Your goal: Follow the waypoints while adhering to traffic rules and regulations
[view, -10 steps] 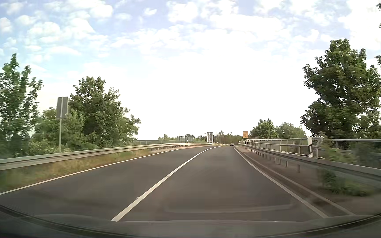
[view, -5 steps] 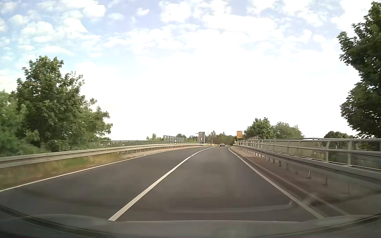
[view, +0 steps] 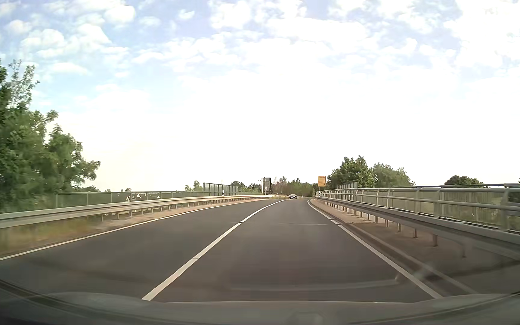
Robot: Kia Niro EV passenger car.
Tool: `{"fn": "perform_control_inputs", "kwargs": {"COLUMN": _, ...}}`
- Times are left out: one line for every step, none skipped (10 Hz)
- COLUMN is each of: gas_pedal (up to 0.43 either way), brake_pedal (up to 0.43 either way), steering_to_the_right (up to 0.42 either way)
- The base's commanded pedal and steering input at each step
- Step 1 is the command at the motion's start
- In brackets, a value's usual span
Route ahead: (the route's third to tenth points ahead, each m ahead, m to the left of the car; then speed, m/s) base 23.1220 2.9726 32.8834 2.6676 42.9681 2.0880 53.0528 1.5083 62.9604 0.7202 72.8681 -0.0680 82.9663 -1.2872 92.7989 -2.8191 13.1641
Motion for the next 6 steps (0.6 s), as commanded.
{"fn": "perform_control_inputs", "kwargs": {"gas_pedal": 0.339, "brake_pedal": 0.024, "steering_to_the_right": 0.014}}
{"fn": "perform_control_inputs", "kwargs": {"gas_pedal": 0.339, "brake_pedal": 0.024, "steering_to_the_right": 0.012}}
{"fn": "perform_control_inputs", "kwargs": {"gas_pedal": 0.350, "brake_pedal": 0.024, "steering_to_the_right": 0.010}}
{"fn": "perform_control_inputs", "kwargs": {"gas_pedal": 0.358, "brake_pedal": 0.024, "steering_to_the_right": 0.009}}
{"fn": "perform_control_inputs", "kwargs": {"gas_pedal": 0.370, "brake_pedal": 0.030, "steering_to_the_right": 0.008}}
{"fn": "perform_control_inputs", "kwargs": {"gas_pedal": 0.370, "brake_pedal": 0.024, "steering_to_the_right": 0.008}}
